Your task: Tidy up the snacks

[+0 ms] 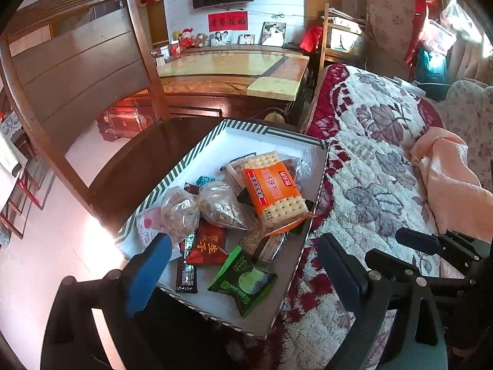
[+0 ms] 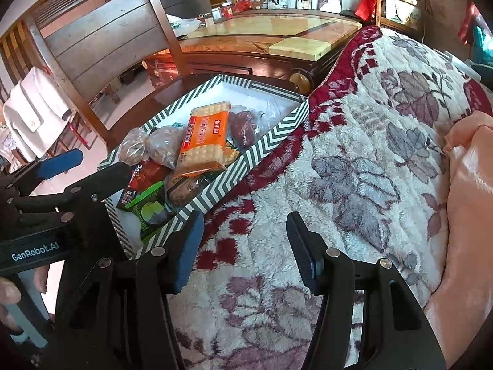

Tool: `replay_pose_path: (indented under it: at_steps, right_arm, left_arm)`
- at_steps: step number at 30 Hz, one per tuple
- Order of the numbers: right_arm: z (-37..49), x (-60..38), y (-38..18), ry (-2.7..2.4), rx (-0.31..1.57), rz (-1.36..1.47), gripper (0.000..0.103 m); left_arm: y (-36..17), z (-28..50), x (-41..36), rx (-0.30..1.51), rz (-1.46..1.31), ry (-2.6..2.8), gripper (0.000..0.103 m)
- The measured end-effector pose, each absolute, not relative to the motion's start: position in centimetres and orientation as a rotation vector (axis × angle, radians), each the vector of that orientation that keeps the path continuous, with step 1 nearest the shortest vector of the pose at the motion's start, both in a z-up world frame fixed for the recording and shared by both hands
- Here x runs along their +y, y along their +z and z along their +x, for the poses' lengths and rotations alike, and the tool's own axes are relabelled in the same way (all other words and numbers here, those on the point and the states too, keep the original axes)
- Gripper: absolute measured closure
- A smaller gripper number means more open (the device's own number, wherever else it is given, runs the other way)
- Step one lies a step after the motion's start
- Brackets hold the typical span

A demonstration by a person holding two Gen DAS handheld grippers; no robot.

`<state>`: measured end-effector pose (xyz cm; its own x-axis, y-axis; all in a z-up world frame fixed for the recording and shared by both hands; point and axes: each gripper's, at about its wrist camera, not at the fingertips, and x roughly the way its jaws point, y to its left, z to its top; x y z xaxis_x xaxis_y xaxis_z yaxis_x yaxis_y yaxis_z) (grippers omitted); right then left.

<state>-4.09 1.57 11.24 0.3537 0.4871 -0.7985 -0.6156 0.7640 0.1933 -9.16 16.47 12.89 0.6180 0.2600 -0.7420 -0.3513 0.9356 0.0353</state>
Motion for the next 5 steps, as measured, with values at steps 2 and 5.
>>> replay_pose_path:
  at_steps: [2,5]
  right_arm:
    - [-4.05,1.27,11.14,0.713,0.981,-0.143,0.047]
    - [-4.14,0.86,11.14,0.705,0.984,-0.147,0.047]
  left_arm:
    - [12.90,-9.13,16.41,0.835,-0.120,0.352,0.006]
    - [12.85,-8.89,16.09,0.844,-0.124,0.345,0.006]
